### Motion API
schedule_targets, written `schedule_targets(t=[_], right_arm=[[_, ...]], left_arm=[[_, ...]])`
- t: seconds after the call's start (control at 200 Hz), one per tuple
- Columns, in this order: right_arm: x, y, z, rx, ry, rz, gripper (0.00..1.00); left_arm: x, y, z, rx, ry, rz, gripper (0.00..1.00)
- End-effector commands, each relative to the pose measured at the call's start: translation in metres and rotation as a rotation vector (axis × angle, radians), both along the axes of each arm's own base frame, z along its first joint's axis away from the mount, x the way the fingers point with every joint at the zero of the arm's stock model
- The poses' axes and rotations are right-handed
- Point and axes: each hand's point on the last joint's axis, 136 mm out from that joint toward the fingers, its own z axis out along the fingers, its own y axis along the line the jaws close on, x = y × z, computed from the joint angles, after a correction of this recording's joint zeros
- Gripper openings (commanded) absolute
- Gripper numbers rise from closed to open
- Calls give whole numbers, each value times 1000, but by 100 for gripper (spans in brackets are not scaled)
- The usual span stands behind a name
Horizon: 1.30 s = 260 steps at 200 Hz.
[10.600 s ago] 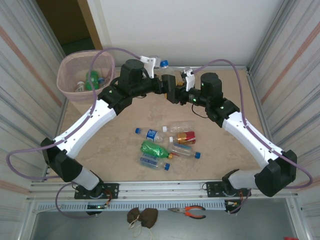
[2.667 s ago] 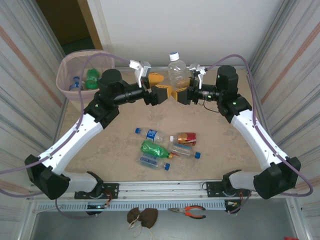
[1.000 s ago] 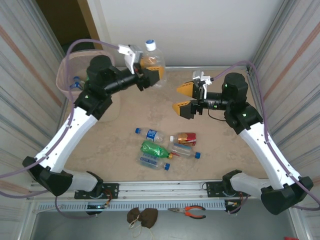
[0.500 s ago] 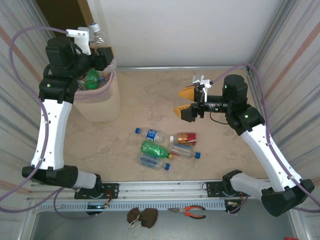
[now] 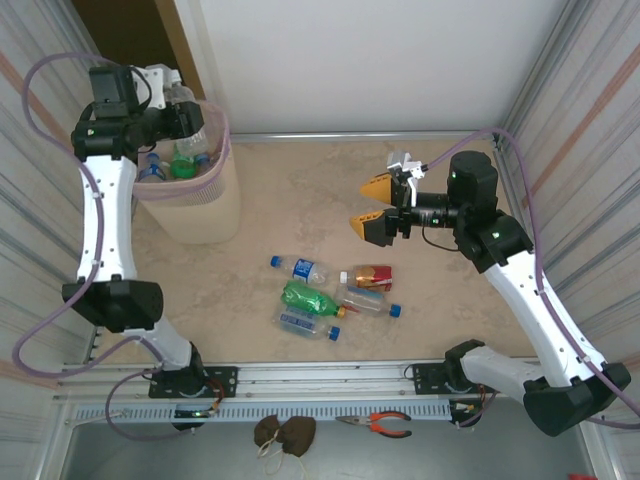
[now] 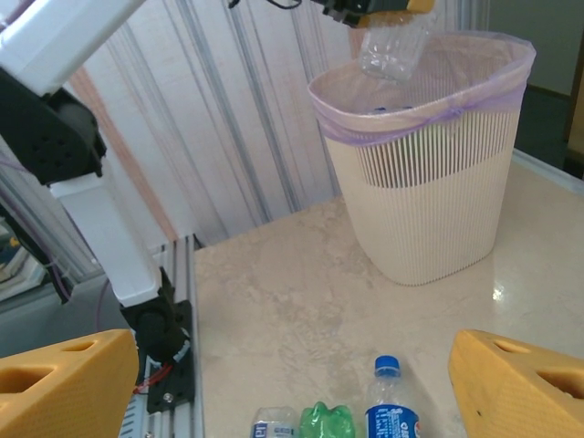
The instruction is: Put the plastic bottles in the bin
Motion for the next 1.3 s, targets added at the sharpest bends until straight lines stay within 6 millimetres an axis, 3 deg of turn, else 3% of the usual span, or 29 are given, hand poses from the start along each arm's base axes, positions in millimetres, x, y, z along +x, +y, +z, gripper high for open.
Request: schedule_targets(t=[0.0,0.296,0.646,1.072,1.197,1.298], right_arm=[[-5,-5,14,7,-55,-14,87],[-6,-6,11,-1,-47,-21,87],[-3,-5,6,-6,-36,-26,87],[3,-4,-5,-25,-21,-37,86],[5,-5,-8,-32,-14,-45,86],[7,-5,-9,-35,-12,-50,87]], left_arm=[[-4,3,-15,5,68,-37,51],[8,1,-65,-43,223,-113,50],[3,-10,-127,-82,416,-200,47],[2,13,-202,33,600,-151,52],[1,20,-213,73,626,-133,56],[2,18,-207,67,604,-138,62]])
